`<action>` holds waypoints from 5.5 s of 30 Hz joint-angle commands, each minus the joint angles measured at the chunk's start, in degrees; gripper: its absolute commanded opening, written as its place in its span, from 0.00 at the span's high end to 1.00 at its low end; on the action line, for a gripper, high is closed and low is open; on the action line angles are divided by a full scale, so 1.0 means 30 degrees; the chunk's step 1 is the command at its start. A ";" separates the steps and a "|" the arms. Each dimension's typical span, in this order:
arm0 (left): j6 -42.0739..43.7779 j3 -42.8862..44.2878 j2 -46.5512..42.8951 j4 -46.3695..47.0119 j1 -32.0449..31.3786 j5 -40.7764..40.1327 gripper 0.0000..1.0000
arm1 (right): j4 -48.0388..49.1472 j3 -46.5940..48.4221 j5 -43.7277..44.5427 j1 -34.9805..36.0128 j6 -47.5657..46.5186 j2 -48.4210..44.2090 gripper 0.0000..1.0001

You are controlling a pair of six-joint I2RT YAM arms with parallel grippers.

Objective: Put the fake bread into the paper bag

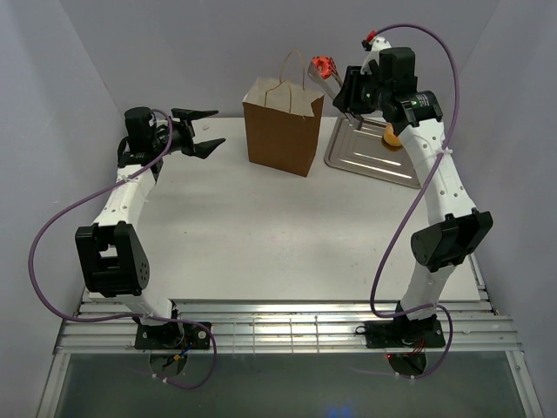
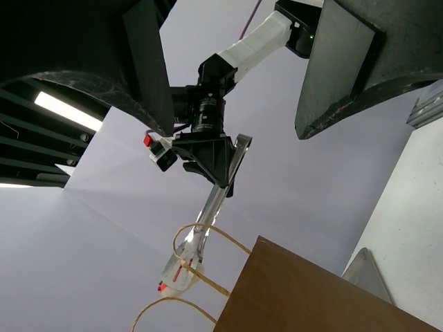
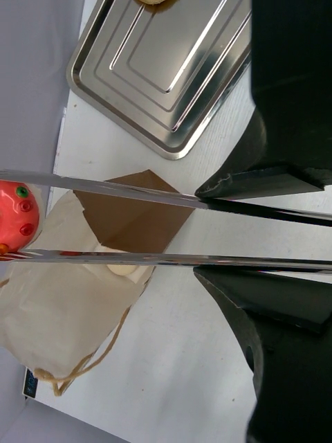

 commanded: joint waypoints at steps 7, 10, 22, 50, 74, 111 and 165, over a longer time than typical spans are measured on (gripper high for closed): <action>-0.0298 -0.0043 -0.0652 0.0800 -0.0101 0.0136 0.19 | 0.1764 0.1833 -0.0690 0.1028 -0.0687 -0.0236 0.68; -0.0591 -0.0424 -0.0798 0.1152 -0.0102 0.0165 0.19 | 0.1705 0.1395 -0.0515 0.1350 -0.0775 -0.0616 0.68; -0.0680 -0.0074 -0.0565 0.1242 -0.0101 0.0224 0.19 | 0.1530 0.0952 -0.0016 0.2523 -0.1186 -0.0618 0.68; -0.0826 -0.0600 -0.1121 0.1241 -0.0102 0.0195 0.19 | 0.1354 0.0720 0.0072 0.2611 -0.1274 -0.0558 0.46; -0.0798 -0.1362 -0.2000 0.1594 -0.0101 0.0019 0.19 | 0.1325 0.0221 -0.0221 0.2640 -0.1244 -0.1056 0.43; 0.0111 -0.0805 -0.1971 0.0098 -0.0248 -0.0128 0.18 | 0.0768 -0.4638 0.4849 -0.1605 0.1477 -0.4599 0.46; -0.1267 -0.1043 -0.0479 0.2503 0.0455 -0.0040 0.18 | -0.0696 -0.5405 0.3851 -0.6237 0.3004 0.3747 0.36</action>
